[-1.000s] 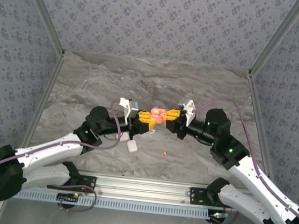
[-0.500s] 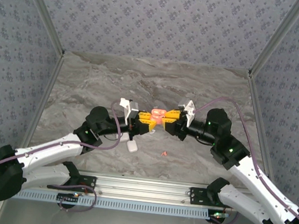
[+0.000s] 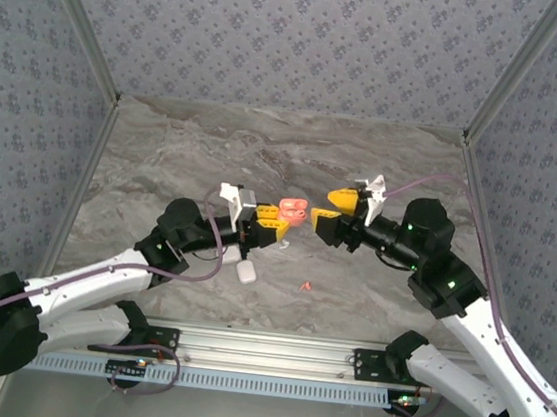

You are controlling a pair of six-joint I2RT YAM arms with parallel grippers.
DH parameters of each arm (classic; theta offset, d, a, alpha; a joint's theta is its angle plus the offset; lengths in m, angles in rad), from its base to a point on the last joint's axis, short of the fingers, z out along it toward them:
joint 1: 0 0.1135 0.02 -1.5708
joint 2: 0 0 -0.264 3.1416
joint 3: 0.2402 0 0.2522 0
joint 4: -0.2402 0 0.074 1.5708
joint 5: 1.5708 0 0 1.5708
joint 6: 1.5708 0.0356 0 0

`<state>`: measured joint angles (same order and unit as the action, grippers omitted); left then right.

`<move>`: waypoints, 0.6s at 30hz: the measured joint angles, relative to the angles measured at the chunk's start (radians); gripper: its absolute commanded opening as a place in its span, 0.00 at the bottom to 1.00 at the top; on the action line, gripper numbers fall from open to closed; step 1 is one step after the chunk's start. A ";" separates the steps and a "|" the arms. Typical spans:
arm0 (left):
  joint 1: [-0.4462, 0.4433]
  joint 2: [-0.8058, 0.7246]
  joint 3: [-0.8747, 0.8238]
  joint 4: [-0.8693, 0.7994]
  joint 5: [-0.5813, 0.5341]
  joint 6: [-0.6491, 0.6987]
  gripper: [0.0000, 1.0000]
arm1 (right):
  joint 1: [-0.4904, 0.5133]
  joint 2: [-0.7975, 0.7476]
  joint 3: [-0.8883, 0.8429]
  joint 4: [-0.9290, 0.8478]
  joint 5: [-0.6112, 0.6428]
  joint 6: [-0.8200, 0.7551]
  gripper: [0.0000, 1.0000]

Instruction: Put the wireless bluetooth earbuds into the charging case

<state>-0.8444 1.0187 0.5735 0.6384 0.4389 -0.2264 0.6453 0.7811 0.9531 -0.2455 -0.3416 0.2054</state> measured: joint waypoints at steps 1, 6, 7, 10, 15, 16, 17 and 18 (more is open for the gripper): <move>0.000 -0.006 0.000 -0.008 -0.009 0.010 0.00 | 0.000 -0.010 0.000 -0.018 0.026 0.024 0.60; 0.000 -0.066 -0.009 -0.060 -0.061 0.058 0.00 | 0.000 -0.037 -0.050 -0.124 0.127 0.144 0.51; 0.000 -0.084 -0.015 -0.076 -0.073 0.066 0.00 | 0.000 -0.040 -0.074 -0.144 0.142 0.168 0.51; 0.000 -0.151 -0.034 -0.129 -0.105 0.089 0.00 | 0.002 -0.031 -0.155 -0.194 0.177 0.235 0.49; 0.000 -0.253 -0.072 -0.211 -0.155 0.122 0.00 | 0.040 0.053 -0.303 -0.229 0.209 0.316 0.48; 0.000 -0.273 -0.081 -0.228 -0.167 0.126 0.00 | 0.050 0.072 -0.325 -0.224 0.212 0.326 0.48; 0.000 -0.286 -0.089 -0.239 -0.173 0.126 0.00 | 0.062 0.098 -0.346 -0.220 0.214 0.332 0.48; 0.000 -0.299 -0.097 -0.251 -0.180 0.128 0.00 | 0.073 0.127 -0.365 -0.214 0.215 0.338 0.47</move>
<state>-0.8448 0.7197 0.4767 0.3870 0.2592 -0.0986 0.7185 0.9077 0.5880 -0.4595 -0.1265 0.5434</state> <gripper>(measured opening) 0.187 0.477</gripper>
